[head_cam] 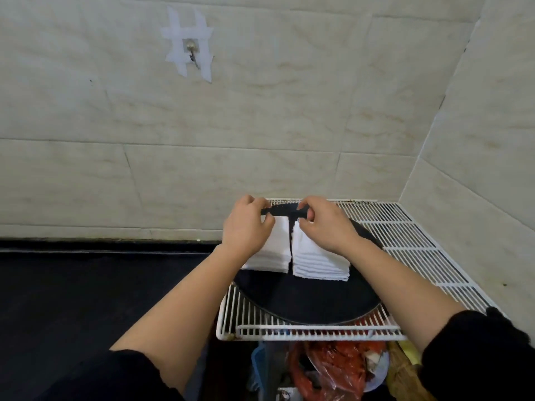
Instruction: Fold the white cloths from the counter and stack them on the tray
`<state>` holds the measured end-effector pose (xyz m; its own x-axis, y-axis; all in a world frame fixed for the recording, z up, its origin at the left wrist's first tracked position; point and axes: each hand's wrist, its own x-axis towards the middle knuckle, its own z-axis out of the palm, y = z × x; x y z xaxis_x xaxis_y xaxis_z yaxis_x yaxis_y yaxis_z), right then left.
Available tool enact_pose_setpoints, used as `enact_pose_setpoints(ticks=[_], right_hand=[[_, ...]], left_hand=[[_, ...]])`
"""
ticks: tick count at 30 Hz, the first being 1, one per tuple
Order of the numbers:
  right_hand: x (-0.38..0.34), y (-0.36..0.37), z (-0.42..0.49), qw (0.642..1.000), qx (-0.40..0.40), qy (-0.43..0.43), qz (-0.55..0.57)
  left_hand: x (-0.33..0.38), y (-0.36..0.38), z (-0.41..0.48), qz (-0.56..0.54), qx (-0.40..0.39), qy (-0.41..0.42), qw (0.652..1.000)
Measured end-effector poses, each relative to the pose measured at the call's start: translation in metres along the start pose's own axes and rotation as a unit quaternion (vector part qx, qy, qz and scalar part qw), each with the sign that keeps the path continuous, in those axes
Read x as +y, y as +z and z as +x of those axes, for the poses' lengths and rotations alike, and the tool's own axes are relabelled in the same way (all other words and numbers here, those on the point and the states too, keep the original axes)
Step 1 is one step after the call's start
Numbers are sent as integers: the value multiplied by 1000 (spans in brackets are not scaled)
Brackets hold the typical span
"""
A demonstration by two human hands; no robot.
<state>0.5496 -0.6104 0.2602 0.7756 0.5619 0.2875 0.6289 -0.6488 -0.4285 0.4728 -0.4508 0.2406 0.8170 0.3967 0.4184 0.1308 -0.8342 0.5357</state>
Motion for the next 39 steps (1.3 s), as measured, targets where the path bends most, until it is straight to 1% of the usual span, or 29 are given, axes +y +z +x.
enact_pose_setpoints(ticks=[3, 6, 8, 11, 13, 18, 21, 27, 30, 32, 39], right_hand=[[-42, 22, 13, 999, -34, -34, -5], [-100, 53, 19, 994, -60, -86, -18], [-132, 74, 20, 991, -77, -105, -14], [-194, 119, 16, 981, -127, -148, -10], [-239, 152, 7, 972, -159, -173, -17], [-352, 233, -26, 953, -206, -220, -29], [-421, 279, -46, 937, -244, -247, -33], [-566, 355, -78, 899, -301, -318, -20], [-632, 384, -87, 878, -316, -359, -14], [-665, 400, -89, 868, -321, -378, -12], [-805, 484, -82, 829, -345, -441, -9]], left_hand=[[-32, -29, -10, 49, 19, -26, 998], [-81, -68, -34, 80, 40, -82, 993], [-112, -91, -50, 95, 42, -118, 988], [-163, -138, -82, 118, 59, -178, 975], [-200, -171, -107, 146, 57, -210, 965], [-295, -247, -186, 186, 44, -280, 941], [-347, -293, -231, 200, 46, -323, 924], [-433, -394, -313, 217, 91, -402, 885], [-473, -437, -341, 226, 112, -441, 861], [-493, -457, -352, 231, 119, -456, 851], [-602, -541, -384, 251, 134, -506, 814]])
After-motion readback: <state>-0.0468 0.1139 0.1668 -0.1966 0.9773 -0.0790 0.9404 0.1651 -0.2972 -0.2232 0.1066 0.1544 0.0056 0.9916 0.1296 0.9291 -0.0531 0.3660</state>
